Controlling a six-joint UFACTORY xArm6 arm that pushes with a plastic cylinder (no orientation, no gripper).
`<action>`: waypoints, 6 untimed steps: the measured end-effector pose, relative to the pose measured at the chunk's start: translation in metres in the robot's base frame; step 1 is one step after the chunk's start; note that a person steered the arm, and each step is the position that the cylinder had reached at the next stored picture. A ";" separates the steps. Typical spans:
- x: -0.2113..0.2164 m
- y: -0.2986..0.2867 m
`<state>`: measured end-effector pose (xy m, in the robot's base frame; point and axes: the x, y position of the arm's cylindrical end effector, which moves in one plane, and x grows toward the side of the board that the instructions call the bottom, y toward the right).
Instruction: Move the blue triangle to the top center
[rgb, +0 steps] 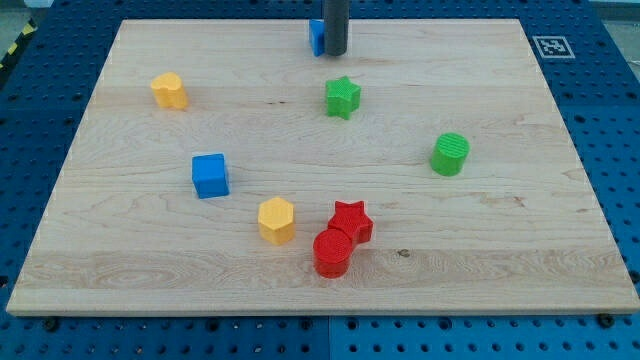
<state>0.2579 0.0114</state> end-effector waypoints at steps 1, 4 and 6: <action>0.000 -0.022; -0.004 -0.026; 0.092 -0.076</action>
